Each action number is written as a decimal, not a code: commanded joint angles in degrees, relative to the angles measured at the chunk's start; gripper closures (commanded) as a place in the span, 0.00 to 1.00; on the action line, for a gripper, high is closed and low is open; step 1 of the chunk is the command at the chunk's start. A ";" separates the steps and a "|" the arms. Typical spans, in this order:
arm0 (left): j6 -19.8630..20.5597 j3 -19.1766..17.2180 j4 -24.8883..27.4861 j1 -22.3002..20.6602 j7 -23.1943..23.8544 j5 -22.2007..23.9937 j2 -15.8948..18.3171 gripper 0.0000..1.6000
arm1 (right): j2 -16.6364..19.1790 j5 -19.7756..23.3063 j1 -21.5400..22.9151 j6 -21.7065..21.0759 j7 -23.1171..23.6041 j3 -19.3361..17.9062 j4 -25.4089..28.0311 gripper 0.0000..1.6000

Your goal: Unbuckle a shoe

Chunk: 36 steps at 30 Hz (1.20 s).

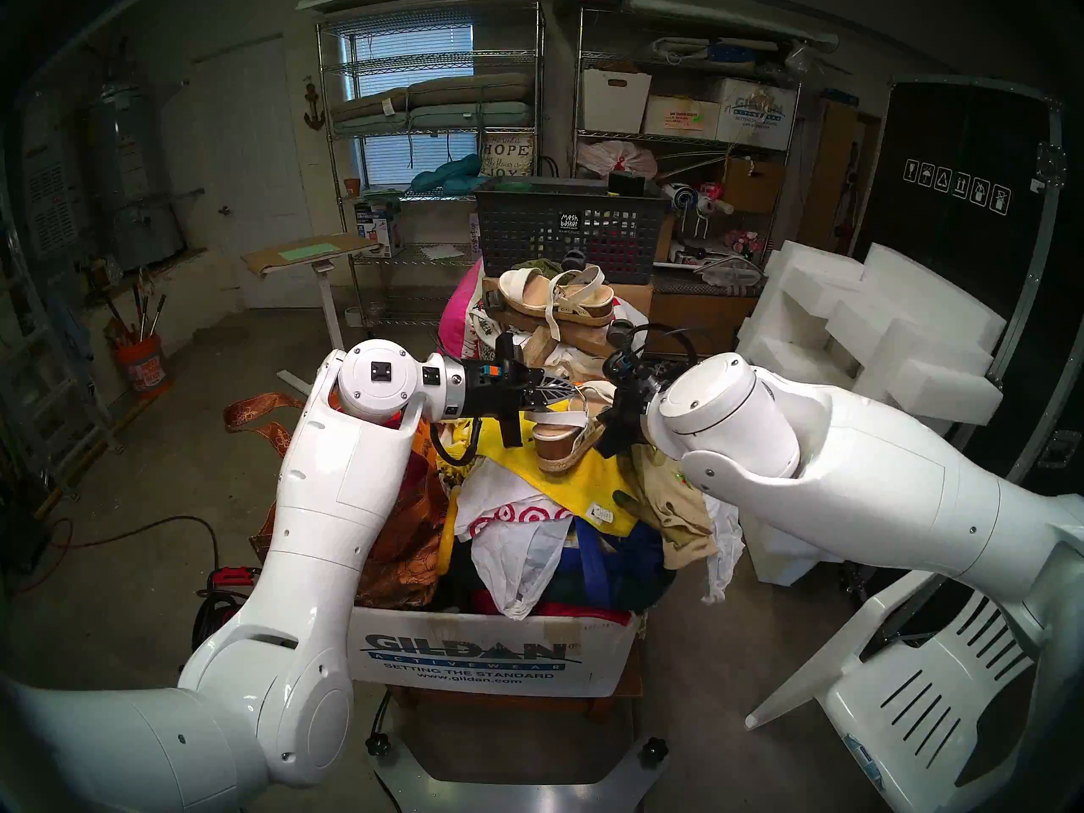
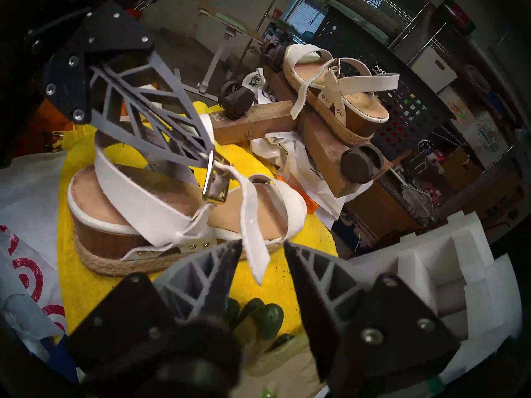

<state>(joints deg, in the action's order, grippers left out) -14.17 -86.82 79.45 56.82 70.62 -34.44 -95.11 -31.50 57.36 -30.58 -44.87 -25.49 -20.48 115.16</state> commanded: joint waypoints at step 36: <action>0.68 1.27 3.40 0.63 -0.24 -0.60 -3.08 1.00 | -0.68 -4.76 5.00 -5.60 0.75 -2.07 3.29 1.00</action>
<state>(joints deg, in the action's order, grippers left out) -13.86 -86.45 81.32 57.83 71.75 -34.81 -96.19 -34.30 51.22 -26.86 -47.94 -24.93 -21.07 116.06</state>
